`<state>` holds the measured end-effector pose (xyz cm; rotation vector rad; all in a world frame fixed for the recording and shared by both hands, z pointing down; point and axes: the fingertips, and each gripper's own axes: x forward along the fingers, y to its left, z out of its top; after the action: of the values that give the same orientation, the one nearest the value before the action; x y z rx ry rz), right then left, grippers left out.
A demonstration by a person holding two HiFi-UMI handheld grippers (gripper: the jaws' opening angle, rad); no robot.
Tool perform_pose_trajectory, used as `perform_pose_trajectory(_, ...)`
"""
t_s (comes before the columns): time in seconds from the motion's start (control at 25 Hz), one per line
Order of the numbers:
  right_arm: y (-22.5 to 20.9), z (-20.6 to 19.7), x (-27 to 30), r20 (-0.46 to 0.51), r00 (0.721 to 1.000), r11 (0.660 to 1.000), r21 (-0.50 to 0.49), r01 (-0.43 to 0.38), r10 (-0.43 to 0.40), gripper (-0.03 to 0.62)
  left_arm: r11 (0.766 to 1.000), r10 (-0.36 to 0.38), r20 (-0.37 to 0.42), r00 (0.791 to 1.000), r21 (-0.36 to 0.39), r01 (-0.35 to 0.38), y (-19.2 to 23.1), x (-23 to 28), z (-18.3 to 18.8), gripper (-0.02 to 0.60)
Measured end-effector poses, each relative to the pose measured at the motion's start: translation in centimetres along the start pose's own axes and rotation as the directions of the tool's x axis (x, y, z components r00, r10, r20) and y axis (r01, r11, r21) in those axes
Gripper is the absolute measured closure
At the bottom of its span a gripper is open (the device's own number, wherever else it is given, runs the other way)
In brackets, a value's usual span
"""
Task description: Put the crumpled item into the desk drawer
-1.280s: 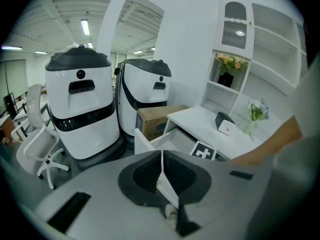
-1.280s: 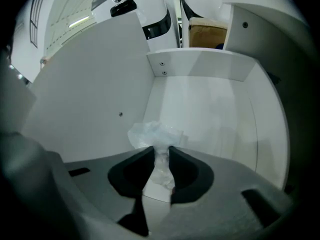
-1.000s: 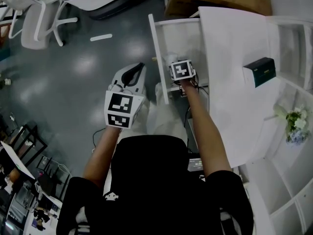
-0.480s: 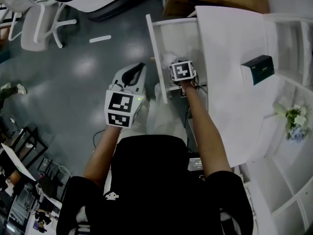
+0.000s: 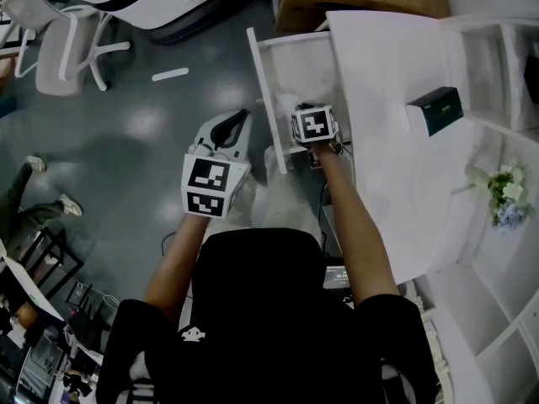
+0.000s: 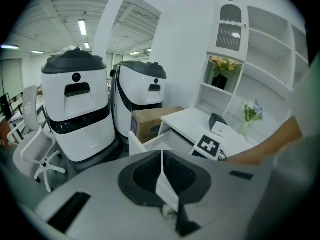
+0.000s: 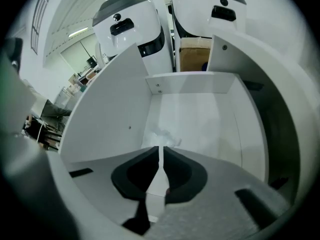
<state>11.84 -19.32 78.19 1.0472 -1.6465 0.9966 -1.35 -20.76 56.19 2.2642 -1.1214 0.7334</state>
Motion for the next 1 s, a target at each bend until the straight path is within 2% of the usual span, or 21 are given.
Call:
perform_pose_trajectory(0.16, 0.2, 0.5, -1.8, 0.025, 1.0, 1.0, 0.001, 0.006, -0.006, 0.594, 1.0, -0.012, 0.014, 1.0, 0.005, 0.012, -0.4, -0.8, 0.7, 0.568)
perform_pose_trajectory(0.48, 1.7, 1.8, -5.8, 0.109, 0.994, 1.0, 0.002, 0.017, -0.017, 0.597, 0.999, -0.029, 0.054, 0.998, 0.027, 0.028, -0.7, -3.1, 1.8, 0.568)
perform_pose_trajectory(0.8, 3.9, 4.5, -11.1, 0.268, 0.963, 1.0, 0.028, 0.004, -0.012, 0.597, 0.997, -0.046, 0.105, 0.993, 0.063, 0.039, -1.4, -5.2, 2.8, 0.568)
perform_pose_trajectory(1.0, 5.5, 4.9, -14.1, 0.312, 0.95, 0.999, 0.052, 0.006, -0.022, 0.597, 0.995, -0.07, 0.112, 0.991, 0.075, 0.062, -1.6, -6.8, 2.9, 0.568)
